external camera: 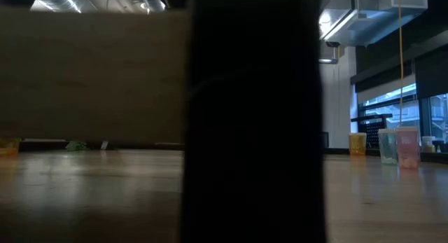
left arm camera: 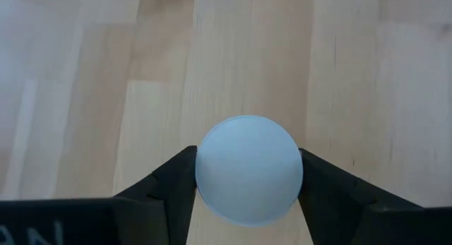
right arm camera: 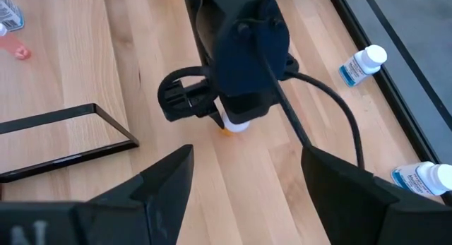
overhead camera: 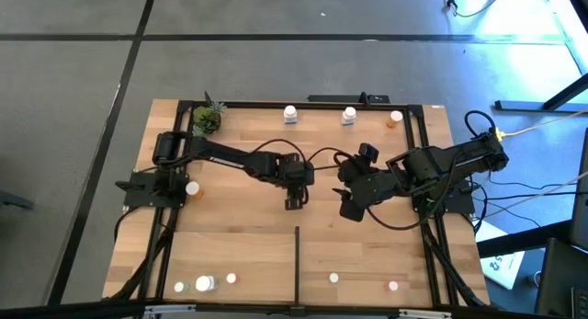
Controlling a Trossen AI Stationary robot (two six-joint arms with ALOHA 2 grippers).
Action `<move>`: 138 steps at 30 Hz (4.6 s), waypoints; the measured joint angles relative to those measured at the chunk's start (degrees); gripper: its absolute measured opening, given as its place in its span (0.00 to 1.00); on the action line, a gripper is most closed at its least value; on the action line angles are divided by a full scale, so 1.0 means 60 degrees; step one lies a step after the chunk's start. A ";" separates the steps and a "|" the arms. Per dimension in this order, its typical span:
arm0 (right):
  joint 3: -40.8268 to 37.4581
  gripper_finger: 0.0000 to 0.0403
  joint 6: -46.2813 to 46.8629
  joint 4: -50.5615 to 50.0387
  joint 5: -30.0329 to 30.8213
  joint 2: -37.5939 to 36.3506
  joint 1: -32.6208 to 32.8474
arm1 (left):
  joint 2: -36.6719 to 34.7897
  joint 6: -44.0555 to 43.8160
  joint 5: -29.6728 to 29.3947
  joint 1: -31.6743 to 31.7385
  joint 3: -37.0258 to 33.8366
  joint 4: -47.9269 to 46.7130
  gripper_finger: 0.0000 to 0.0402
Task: Pick and place medicine bottles onto shelf by color
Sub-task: Put the bottom right orange pill bottle on the shelf
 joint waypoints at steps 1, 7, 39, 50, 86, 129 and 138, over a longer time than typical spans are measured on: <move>0.0000 0.66 0.0000 0.0024 -0.0002 0.0000 0.0000 | -0.0069 -0.0048 -0.0079 -0.0027 -0.0011 -0.0213 0.49; -0.0004 0.66 0.0000 0.0127 0.0004 -0.0007 -0.0002 | -0.0676 -0.0251 -0.0623 -0.0214 -0.0022 -0.0990 0.49; 0.0000 0.66 0.0000 0.1035 -0.0175 0.0004 -0.0004 | -0.4336 -0.3494 -0.2062 -0.2121 -0.1871 -0.3170 0.49; -0.0004 0.66 0.0000 0.1205 -0.0244 0.0004 0.0000 | -0.4740 -0.3926 -0.2074 -0.3461 -0.1863 -0.3112 0.49; -0.0004 0.66 -0.2527 0.2412 -0.2933 0.0004 0.0362 | -0.4039 -0.4269 -0.2305 -0.6733 -0.1854 -0.0935 0.49; 0.0000 0.66 -0.4258 0.3421 -0.4229 0.0004 0.1661 | -0.2307 -0.3456 -0.1515 -0.7092 -0.1851 0.1366 0.49; 0.0000 0.66 -0.4258 0.3421 -0.4229 0.0004 0.1661 | -0.2307 -0.3458 -0.1523 -0.7092 -0.1851 0.1319 0.49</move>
